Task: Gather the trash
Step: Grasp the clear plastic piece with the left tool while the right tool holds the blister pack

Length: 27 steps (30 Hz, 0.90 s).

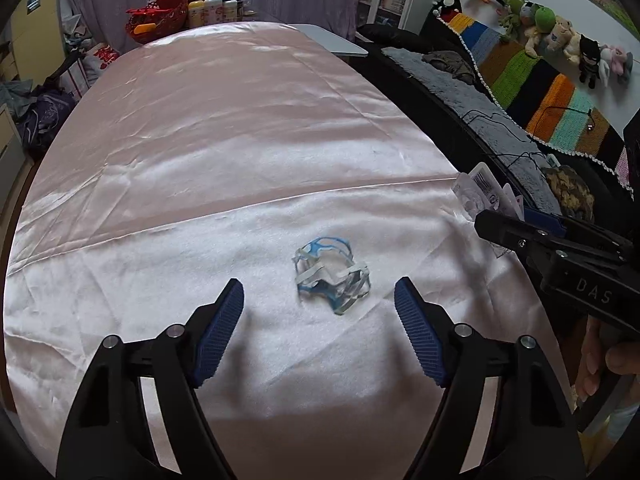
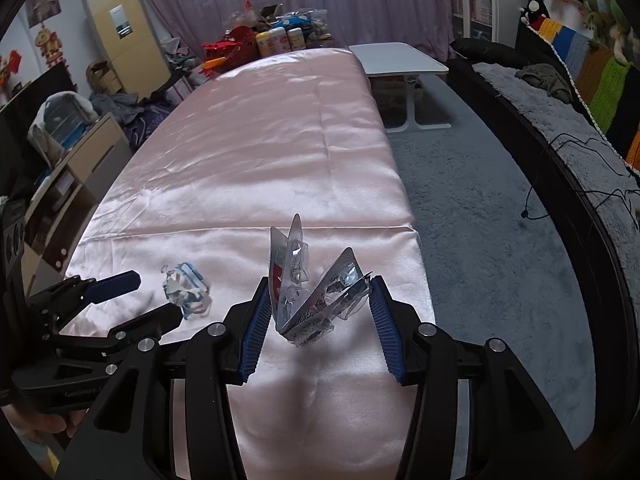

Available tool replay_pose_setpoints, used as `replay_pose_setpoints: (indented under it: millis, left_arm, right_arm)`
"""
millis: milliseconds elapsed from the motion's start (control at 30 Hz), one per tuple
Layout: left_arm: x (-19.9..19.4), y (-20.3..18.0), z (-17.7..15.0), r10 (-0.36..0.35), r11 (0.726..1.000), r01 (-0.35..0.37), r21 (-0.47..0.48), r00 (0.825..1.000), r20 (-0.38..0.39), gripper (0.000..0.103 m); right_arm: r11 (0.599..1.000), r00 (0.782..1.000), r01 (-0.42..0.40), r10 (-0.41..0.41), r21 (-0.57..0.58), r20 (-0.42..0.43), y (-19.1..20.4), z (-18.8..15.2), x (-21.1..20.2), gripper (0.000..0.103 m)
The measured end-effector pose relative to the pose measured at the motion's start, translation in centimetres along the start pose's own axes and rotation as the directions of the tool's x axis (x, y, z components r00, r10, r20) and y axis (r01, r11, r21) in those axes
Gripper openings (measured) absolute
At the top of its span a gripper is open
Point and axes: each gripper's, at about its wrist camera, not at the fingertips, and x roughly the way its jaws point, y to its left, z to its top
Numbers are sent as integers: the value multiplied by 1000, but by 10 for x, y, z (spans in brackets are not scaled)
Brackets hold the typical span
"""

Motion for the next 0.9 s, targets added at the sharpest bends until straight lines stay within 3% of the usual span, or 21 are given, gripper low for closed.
replay_pose_setpoints:
  millis: [67, 167, 233, 300, 567, 900]
  left_arm:
    - [9, -4, 4, 3, 1000, -3, 3, 1000, -14, 57]
    - [21, -7, 7, -4, 1000, 4, -1, 999, -42, 32]
    - [21, -8, 6, -11, 1000, 10, -9, 999, -37, 26]
    - [17, -9, 4, -16, 1000, 16, -11, 999, -43, 14]
    - [-36, -10, -28, 32, 999, -32, -1, 999, -7, 12]
    - [-123, -3, -103, 109, 993, -108, -42, 994, 23, 12]
  right_arm:
    - [1000, 1000, -5, 5, 5, -4, -3, -1, 1, 50]
    - [1000, 1000, -15, 15, 1, -5, -3, -2, 0, 50]
    - [1000, 1000, -18, 18, 0, -4, -3, -3, -3, 50]
    - [1000, 1000, -23, 23, -3, 1, -1, -4, -8, 50]
    - [996, 997, -71, 72, -49, 30, 24, -14, -44, 50]
    - [977, 986, -160, 164, -143, 12, 84, -62, -98, 50]
